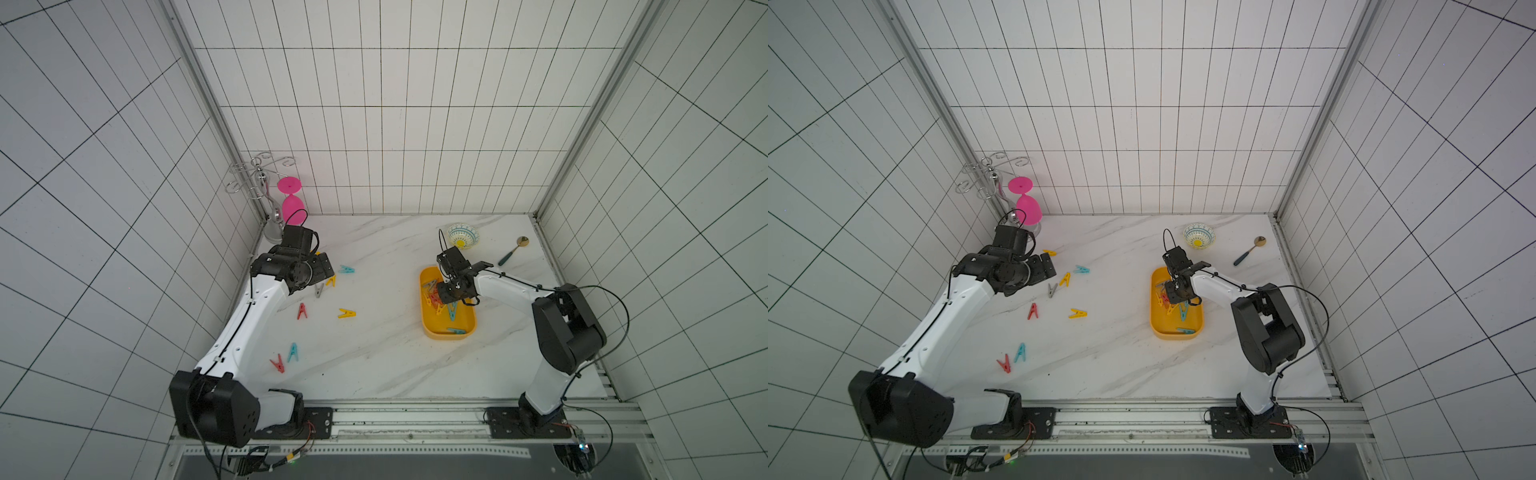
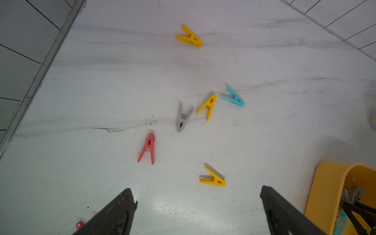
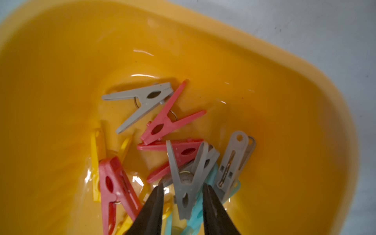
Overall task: Put the clothespins into the storage box
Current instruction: Place the clothespin in the storage box, then move the storage box to the center of the board.
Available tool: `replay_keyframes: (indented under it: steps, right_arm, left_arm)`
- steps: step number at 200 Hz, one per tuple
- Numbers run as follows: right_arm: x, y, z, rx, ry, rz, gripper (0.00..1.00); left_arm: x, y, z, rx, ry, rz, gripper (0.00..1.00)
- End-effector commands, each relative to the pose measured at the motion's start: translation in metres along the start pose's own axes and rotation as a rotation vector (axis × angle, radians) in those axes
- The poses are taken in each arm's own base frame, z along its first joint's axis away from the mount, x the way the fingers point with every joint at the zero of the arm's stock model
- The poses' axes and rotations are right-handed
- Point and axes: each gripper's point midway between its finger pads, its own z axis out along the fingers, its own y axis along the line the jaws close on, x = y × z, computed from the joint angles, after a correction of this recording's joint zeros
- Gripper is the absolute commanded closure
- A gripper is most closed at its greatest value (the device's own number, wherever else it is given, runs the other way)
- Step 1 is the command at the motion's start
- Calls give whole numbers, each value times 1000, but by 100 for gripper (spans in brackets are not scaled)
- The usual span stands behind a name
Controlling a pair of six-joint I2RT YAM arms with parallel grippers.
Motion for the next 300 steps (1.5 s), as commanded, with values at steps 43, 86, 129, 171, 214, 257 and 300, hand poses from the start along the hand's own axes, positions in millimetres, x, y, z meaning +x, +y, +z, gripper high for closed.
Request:
replay_keyframes:
  steps: [43, 86, 129, 171, 214, 257, 300]
  right_arm:
    - [-6, -36, -64, 59, -90, 109, 51]
    - [21, -50, -45, 47, -10, 158, 51]
    - [34, -49, -25, 33, 46, 168, 58]
    - [36, -47, -18, 22, 52, 171, 74]
    - [24, -29, -19, -8, -4, 147, 83]
    - [-3, 20, -18, -41, -49, 91, 85]
    - [-30, 66, -9, -71, -69, 75, 86]
  left_arm:
    - [-11, -5, -6, 16, -37, -5, 2]
    - [-4, -1, -4, 10, -31, -22, 2]
    - [-4, -2, -6, 12, -35, -21, 2]
    - [-2, 0, -6, 6, -33, -17, 2]
    - [4, 4, -1, -4, -18, -20, 2]
    - [24, 9, 11, -29, 38, -28, 2]
    - [52, 2, 22, -40, 90, -2, 3]
